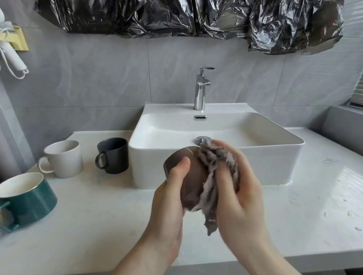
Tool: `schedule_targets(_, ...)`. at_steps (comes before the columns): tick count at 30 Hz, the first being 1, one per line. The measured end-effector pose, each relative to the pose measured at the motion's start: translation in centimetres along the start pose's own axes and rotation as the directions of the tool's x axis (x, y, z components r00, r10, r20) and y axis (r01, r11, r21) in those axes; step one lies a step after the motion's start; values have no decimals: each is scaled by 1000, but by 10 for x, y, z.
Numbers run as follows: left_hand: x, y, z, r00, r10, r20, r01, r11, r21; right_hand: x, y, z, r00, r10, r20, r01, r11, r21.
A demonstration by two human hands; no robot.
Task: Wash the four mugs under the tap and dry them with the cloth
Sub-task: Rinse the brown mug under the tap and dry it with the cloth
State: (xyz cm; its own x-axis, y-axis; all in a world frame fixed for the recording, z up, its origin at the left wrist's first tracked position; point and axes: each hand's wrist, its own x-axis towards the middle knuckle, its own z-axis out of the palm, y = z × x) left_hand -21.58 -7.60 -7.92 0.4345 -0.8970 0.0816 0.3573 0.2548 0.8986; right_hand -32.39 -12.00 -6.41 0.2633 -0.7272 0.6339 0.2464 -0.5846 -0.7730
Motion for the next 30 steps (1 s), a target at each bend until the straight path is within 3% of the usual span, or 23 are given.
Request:
schedule_targets(3,1,5,3,985,-154,82,168,966,-196,-22,11,3,914,-361,188,400,879,-260)
schedule_targets(6,-1,8,1,960,-231,161,275,896,-350,-35,36,-1,821,-483,304,569,740,-358)
schedule_targets(12,0,9,4,969,-220,109,244,909,-338,-45,55,-13,851,-482,211,525,759,-384)
schedule_targets(16,-1,8,7,980,-187,65,198,923,-330,-46,49,-12,894,-442,72,439,836,-330)
schedule_targets(20,-2,2,13,978,-204,42,206,910,-359,-27,30,0,970,-204,-133,191,976,-104)
schedule_targets(24,-4,-1,17,963,-236,126,268,845,-462,-20,14,11,913,-402,69,407,883,-236)
schedule_targets(26,-4,-2,12,969,-210,131,248,845,-474,-20,14,6,896,-411,169,443,850,-285)
schedule_targets(28,-1,0,7,982,-172,72,187,888,-421,-23,21,-4,887,-417,199,460,836,-298)
schedule_targets(30,2,-1,2,989,-144,28,145,924,-355,-29,26,-13,915,-382,129,403,876,-266)
